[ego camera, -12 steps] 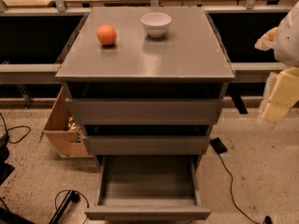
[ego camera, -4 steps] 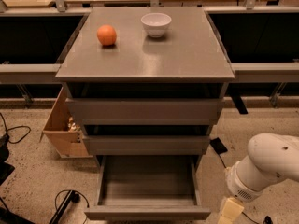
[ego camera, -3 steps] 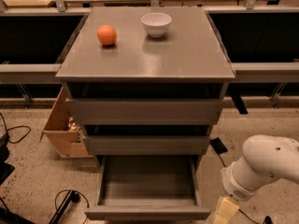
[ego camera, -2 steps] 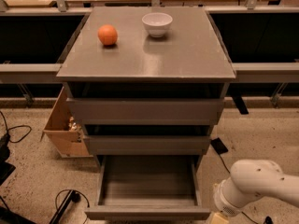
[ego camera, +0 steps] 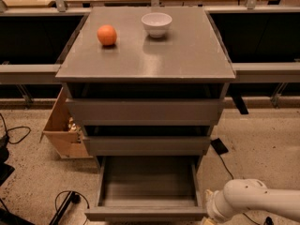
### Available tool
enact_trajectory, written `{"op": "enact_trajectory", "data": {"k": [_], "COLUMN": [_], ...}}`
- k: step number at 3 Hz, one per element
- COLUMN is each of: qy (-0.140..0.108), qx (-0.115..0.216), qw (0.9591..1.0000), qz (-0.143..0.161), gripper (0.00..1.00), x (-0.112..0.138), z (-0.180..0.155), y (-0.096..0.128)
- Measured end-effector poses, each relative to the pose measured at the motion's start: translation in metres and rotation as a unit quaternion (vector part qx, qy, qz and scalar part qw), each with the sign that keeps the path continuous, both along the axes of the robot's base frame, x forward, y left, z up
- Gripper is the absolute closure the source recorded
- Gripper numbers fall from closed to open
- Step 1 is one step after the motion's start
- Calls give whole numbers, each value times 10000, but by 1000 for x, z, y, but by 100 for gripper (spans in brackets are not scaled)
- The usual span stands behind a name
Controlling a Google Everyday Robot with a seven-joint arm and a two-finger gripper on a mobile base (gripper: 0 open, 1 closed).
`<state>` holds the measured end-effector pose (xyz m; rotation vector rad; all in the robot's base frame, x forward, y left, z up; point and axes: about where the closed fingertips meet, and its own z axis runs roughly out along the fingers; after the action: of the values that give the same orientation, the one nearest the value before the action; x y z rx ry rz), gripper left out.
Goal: Close bottom drawer
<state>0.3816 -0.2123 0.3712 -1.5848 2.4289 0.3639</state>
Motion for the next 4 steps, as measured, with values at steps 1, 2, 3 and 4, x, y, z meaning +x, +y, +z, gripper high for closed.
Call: {"op": "enact_trajectory", "data": {"k": [1, 2, 3, 4], "qy": [125, 222, 559, 798], "qx": [302, 347, 547, 814], "qw": [9994, 9991, 9969, 9934], "qz": [-66, -51, -109, -105], "gripper": [0, 4, 27, 58], "x": [-3, -4, -15, -36], "z": [-46, -56, -104, -190], "y": [12, 10, 13, 13]}}
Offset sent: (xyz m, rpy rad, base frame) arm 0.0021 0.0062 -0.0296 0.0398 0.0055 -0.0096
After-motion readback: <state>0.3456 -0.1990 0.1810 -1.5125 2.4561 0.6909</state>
